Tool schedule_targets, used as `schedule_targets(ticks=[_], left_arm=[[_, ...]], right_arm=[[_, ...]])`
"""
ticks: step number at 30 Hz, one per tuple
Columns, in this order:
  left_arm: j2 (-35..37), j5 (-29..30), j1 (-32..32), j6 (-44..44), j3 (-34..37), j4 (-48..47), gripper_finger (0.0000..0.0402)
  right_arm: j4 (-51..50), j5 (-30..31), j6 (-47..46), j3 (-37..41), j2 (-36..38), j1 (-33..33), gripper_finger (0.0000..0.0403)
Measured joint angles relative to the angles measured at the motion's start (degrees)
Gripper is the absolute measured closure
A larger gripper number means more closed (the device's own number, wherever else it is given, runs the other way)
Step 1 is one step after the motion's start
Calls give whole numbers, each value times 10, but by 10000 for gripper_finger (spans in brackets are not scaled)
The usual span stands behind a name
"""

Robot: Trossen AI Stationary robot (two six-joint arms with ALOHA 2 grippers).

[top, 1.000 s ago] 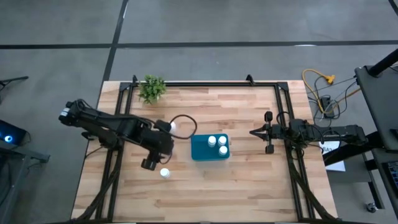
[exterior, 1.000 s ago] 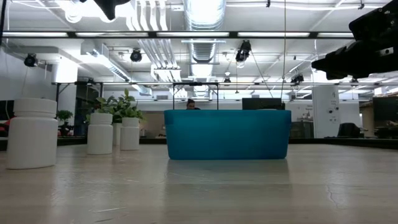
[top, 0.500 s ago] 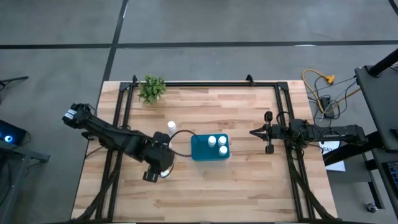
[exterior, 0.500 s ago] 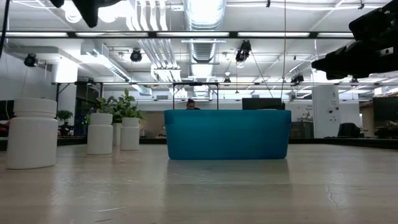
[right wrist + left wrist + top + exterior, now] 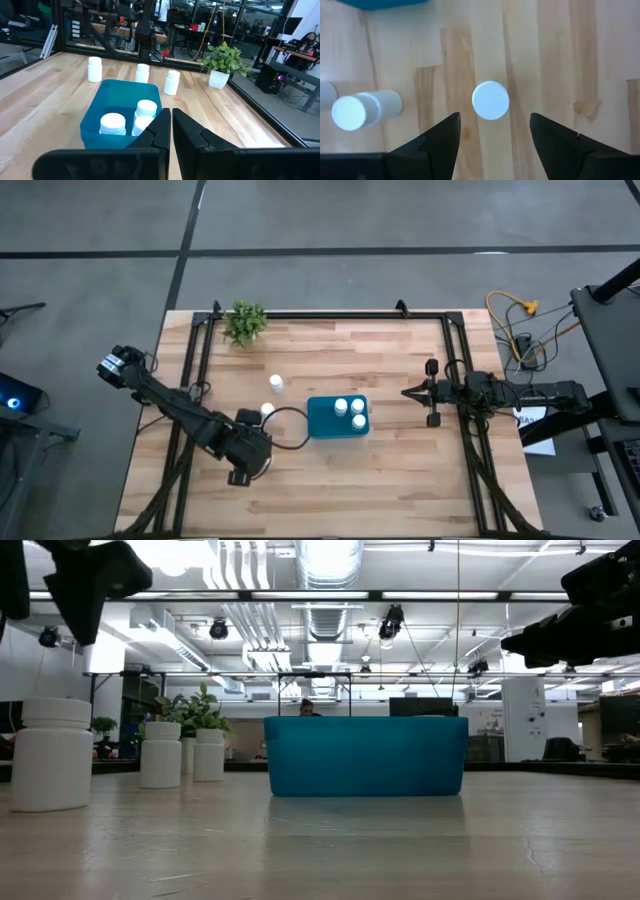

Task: Pick and place pill bottles into a basket
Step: Put the white pill bottle into the blue bin

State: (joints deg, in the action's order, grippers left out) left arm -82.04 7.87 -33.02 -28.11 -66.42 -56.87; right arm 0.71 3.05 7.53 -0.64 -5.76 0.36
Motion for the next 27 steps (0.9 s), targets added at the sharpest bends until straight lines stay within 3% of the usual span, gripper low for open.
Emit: schedule_targets(ticks=[11, 27], left_arm=[[2, 1, 0, -2, 70, 114, 180], [1, 1, 0, -10, 92, 117, 180]], right_arm=[[0, 0, 0, 0, 0, 0, 394], [0, 0, 0, 0, 0, 0, 394]])
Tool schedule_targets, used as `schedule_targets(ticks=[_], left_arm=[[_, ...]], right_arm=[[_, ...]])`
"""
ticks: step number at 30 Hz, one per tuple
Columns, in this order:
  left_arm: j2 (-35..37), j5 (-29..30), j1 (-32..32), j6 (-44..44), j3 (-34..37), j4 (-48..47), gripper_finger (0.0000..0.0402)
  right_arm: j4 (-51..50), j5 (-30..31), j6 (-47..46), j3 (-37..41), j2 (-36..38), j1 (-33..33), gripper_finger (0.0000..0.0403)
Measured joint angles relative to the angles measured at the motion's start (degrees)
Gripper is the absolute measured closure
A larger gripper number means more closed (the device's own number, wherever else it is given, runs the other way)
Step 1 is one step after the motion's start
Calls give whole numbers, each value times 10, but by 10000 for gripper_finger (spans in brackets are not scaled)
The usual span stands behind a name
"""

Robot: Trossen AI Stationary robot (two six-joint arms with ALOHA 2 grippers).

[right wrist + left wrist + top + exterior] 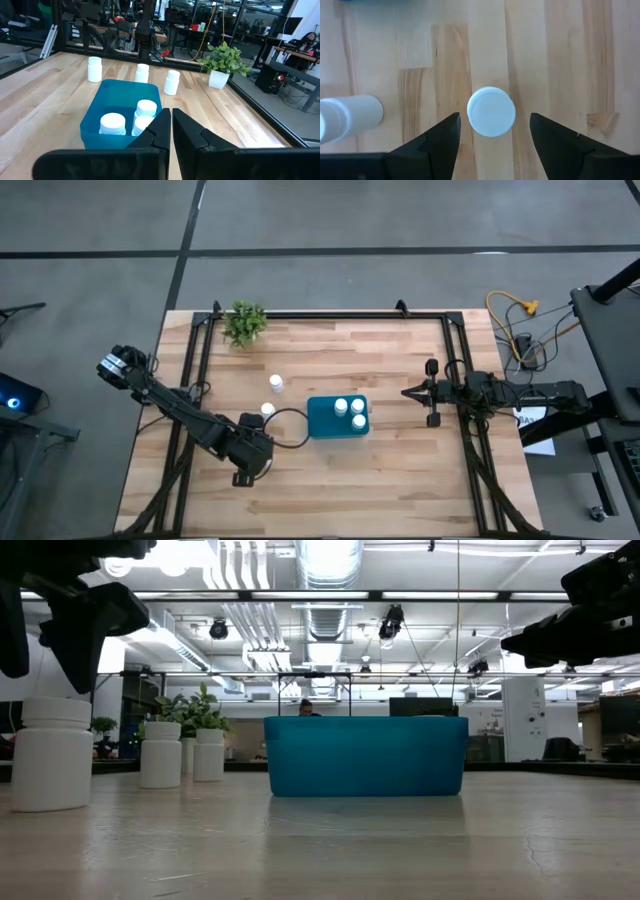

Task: Pick and place pill bottles into a basket
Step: Put the white pill bottle into the blue bin

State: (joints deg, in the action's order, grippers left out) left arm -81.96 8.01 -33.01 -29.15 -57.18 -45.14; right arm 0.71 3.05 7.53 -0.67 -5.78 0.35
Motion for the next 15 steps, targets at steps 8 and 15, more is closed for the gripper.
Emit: schedule_targets(ticks=[8, 15], left_arm=[[-1, -2, 0, -4, 35, 58, 180], [-4, -2, 0, -3, 47, 73, 180]], right_arm=[[0, 0, 0, 0, 0, 0, 394], [0, 0, 0, 0, 0, 0, 394]])
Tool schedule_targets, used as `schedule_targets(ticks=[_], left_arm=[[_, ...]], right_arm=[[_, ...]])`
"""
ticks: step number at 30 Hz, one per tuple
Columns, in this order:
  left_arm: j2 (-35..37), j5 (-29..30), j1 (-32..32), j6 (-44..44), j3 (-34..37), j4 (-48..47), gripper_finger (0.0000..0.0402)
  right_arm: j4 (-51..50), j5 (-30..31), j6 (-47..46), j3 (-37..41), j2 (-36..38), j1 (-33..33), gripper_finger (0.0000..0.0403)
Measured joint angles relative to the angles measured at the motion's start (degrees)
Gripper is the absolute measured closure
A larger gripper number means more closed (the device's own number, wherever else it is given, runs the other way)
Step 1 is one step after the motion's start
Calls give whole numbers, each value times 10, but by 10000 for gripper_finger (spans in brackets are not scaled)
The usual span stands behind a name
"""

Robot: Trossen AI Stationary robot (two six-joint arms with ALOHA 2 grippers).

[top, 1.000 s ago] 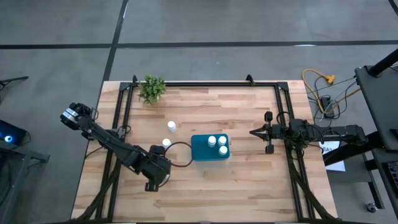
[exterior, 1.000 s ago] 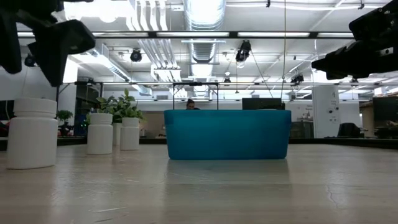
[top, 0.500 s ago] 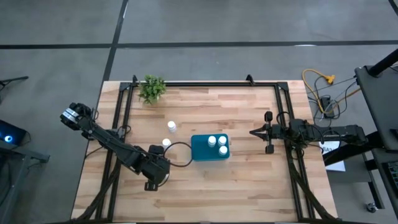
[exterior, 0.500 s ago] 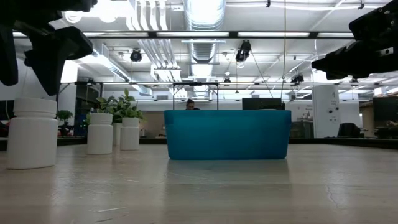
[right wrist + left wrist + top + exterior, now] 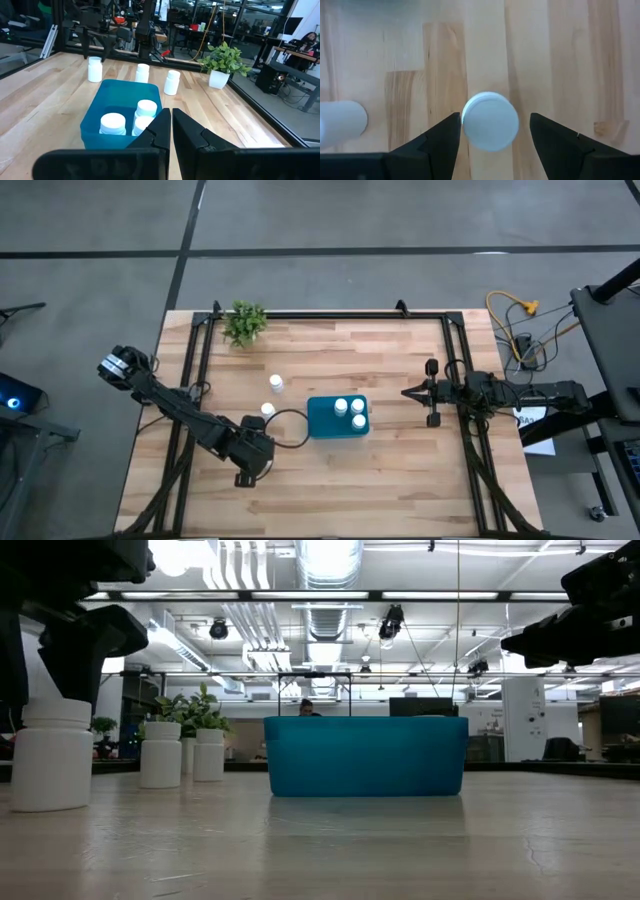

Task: Pick and place pill bottles into a basket
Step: Put the white pill bottle into the blue bin

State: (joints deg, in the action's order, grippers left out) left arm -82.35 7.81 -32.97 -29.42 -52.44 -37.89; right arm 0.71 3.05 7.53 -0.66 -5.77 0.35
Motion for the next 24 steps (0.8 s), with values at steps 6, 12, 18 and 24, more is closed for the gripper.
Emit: schedule_targets(ticks=[6, 12, 18, 24], left_arm=[[0, 0, 0, -2, 22, 2, 180], [0, 0, 0, -2, 26, 17, 180], [0, 1, 0, -2, 27, 40, 180], [0, 3, 0, -2, 31, 44, 180]], right_arm=[[0, 0, 0, 0, 0, 0, 394], [0, 0, 0, 0, 0, 0, 394], [0, 0, 0, 0, 0, 0, 394], [0, 0, 0, 0, 0, 0, 394]])
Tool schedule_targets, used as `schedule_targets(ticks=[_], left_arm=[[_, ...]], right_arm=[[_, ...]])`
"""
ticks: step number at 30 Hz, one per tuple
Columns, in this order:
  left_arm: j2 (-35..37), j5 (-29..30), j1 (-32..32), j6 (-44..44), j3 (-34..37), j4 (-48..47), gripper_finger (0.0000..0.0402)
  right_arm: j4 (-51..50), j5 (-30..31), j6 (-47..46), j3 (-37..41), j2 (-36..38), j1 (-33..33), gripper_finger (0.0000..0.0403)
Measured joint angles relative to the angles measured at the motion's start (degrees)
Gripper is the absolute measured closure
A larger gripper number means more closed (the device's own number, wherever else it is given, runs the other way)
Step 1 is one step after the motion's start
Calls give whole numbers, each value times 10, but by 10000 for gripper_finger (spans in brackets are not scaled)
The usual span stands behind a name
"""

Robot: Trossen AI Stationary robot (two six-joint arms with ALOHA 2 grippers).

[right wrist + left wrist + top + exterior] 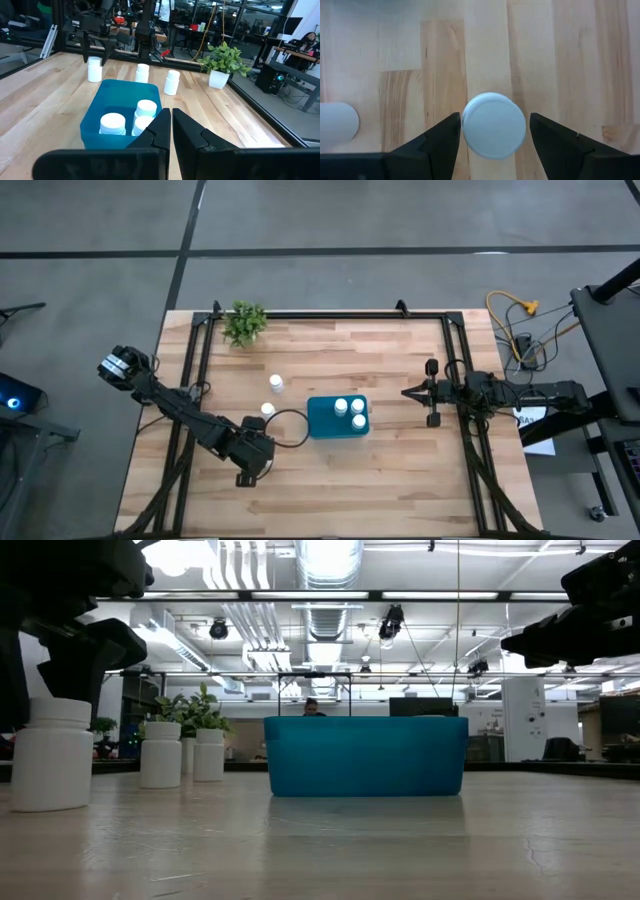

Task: Pick and place pill bottles into a basket
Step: Put the white pill bottle into the blue bin

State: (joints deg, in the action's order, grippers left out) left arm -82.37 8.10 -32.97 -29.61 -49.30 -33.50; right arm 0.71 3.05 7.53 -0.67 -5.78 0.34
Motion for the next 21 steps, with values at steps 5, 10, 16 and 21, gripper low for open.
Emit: schedule_targets(ticks=[5, 10, 16, 21], left_arm=[[0, 18, 0, 0, 0, 1, 180], [0, 21, 0, 0, 0, 1, 195], [0, 21, 0, 0, 0, 1, 257], [0, 20, 0, 0, 0, 1, 257]], right_arm=[[0, 0, 0, 0, 0, 0, 394], [0, 0, 0, 0, 0, 0, 394], [0, 0, 0, 0, 0, 0, 394], [0, 0, 0, 0, 0, 0, 394]])
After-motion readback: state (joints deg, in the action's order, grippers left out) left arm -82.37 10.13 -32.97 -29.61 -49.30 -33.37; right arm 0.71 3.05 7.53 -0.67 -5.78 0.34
